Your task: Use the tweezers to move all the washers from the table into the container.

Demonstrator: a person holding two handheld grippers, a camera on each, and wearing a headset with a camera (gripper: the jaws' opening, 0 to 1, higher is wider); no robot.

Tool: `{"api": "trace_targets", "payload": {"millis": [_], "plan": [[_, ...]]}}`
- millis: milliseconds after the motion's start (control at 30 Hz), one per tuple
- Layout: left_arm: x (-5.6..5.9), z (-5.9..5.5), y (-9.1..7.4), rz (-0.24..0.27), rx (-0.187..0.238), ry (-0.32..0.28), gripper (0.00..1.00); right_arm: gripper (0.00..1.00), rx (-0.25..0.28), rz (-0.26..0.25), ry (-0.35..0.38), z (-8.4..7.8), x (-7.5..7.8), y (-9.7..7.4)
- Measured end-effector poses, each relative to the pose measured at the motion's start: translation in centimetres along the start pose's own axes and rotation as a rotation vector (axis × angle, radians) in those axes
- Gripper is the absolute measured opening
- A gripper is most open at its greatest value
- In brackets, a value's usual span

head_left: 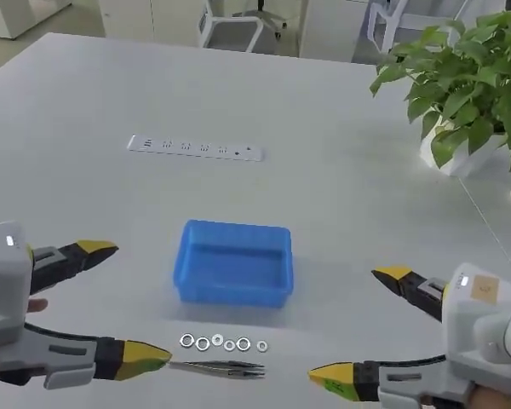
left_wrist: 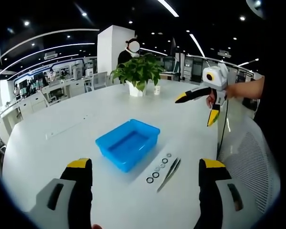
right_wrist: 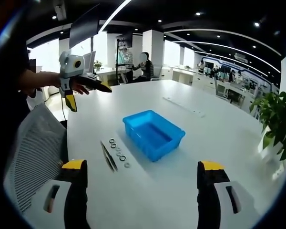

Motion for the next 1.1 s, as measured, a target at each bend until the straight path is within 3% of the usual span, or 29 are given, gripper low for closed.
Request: {"api": "trace_targets", "payload": {"millis": [267, 600, 933, 1100], "plan": [[0.7, -1.1, 0.5, -0.085, -0.036, 0.006, 0.85, 0.88, -0.041, 0.062, -0.051, -0.1, -0.9, 0.9], [2.1, -2.4, 1.4, -0.173, -0.084, 0.08, 0.71, 0.75, -0.106, 0.133, -0.144, -1.0, -2.0, 2.5], [2.8, -3.7, 2.2, -0.246, -0.136, 0.141, 0.55, 0.6, -0.157, 0.226, -0.225, -1.8, -3.5, 3.9], [3.8, -4.6, 2.5, -0.301, -0.166, 0.187, 0.45, 0.54, -0.189, 0.273, -0.286, -2.5, -4.4, 4.8]]}}
Point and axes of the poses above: the centre of the closed fingertips' face, and the gripper's own axes: y roughly forward along the fingers, x roughly to its right, z roughly out of its top, the point moved 1 cm from there along -y, roughly backward along the fingers, and after that the axes turned 9 degrees about y, right-handed, at the moved point
